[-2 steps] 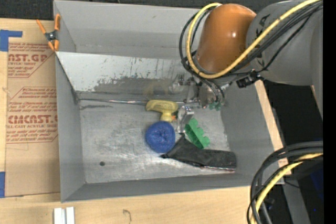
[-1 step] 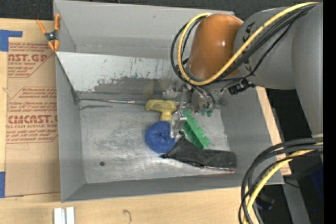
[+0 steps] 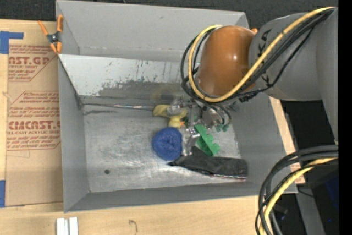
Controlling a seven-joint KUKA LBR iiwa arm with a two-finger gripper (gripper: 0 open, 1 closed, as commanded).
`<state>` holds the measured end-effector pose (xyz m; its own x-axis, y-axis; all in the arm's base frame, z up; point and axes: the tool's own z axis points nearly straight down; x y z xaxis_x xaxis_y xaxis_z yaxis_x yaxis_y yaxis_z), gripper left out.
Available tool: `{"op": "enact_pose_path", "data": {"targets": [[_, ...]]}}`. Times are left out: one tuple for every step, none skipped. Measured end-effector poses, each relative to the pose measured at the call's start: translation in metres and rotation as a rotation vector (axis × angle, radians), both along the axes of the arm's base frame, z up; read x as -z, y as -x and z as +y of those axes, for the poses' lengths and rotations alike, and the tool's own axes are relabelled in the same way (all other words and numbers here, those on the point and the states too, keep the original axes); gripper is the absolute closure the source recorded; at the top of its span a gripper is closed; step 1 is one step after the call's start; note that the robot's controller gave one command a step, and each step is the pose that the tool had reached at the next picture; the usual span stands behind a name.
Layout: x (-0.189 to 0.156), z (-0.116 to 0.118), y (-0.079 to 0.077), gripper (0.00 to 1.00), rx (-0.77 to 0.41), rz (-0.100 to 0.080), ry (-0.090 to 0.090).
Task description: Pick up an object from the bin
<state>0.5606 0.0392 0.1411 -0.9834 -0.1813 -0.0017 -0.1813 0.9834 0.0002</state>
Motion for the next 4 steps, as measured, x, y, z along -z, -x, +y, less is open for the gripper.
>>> {"op": "enact_pose_path", "data": {"targets": [[0.04,0.004,-0.002,0.0,0.112,-0.016,-0.01],[0.059,0.0,0.006,1.0,0.115,0.002,-0.001],[0.059,0.0,0.006,1.0,0.115,0.002,-0.001],[0.056,0.0,0.007,1.0,0.115,0.007,0.0]]}}
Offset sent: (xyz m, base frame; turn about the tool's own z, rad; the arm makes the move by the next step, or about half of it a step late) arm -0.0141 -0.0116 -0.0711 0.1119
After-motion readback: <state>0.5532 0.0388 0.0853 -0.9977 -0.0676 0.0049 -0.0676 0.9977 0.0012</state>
